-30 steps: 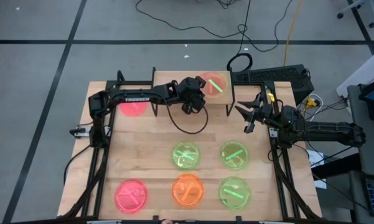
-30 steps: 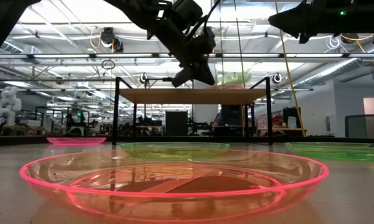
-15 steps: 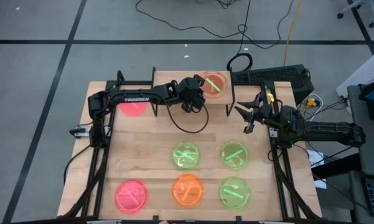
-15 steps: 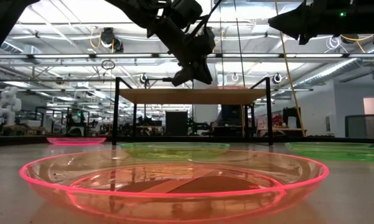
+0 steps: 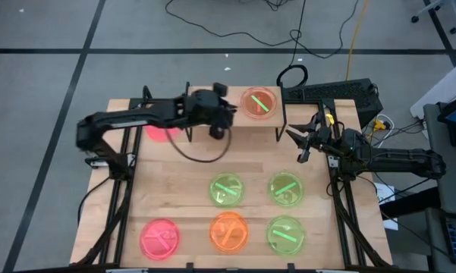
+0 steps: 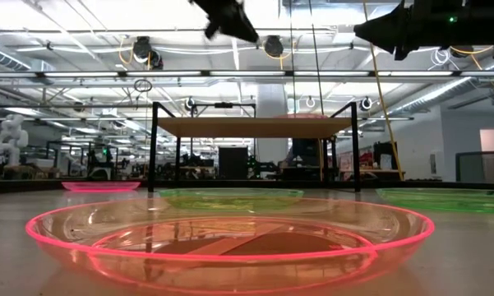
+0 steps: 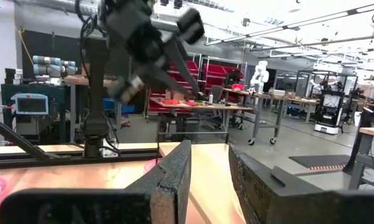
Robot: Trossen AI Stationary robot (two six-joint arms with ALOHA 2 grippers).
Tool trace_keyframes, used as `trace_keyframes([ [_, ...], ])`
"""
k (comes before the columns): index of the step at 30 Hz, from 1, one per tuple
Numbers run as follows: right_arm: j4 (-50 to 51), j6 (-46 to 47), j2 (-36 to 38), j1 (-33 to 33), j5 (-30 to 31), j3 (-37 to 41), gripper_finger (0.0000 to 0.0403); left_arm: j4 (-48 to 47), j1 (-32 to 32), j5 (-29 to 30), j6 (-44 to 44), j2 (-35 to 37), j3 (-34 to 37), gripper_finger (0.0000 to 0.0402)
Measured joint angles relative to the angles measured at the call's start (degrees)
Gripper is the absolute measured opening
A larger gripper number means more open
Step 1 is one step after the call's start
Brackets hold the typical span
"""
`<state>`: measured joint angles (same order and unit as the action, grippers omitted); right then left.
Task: Place and stack plates onto a shelf
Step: Stack the top right green plate on top of the green plate on the shelf
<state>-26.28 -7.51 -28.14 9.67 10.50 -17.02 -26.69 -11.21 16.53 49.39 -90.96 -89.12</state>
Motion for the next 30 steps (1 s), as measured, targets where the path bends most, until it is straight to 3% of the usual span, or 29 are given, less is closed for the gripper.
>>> trace_keyframes([
  [6, 0.70, 0.83, 0.00, 0.00, -0.03, 0.00, 0.0091, -10.69, 3.77, -0.01, -13.27, 6.77, 0.42, 0.0058],
  [13, 2.12, 0.85, -0.03, 0.00, -0.06, -0.01, 0.0091, -8.78, 9.20, -0.07, -20.85, 13.76, 10.13, 0.0058],
  [25, 2.93, 0.92, -1.18, -0.02, -0.24, -0.02, 0.0091, 20.40, 14.46, 0.04, -30.98, 28.77, 39.04, 0.0058],
  [30, 3.07, 0.94, -2.41, -0.02, -0.31, -0.02, 0.0091, 30.61, 16.22, 0.06, -33.26, 32.80, 47.42, 0.0058],
])
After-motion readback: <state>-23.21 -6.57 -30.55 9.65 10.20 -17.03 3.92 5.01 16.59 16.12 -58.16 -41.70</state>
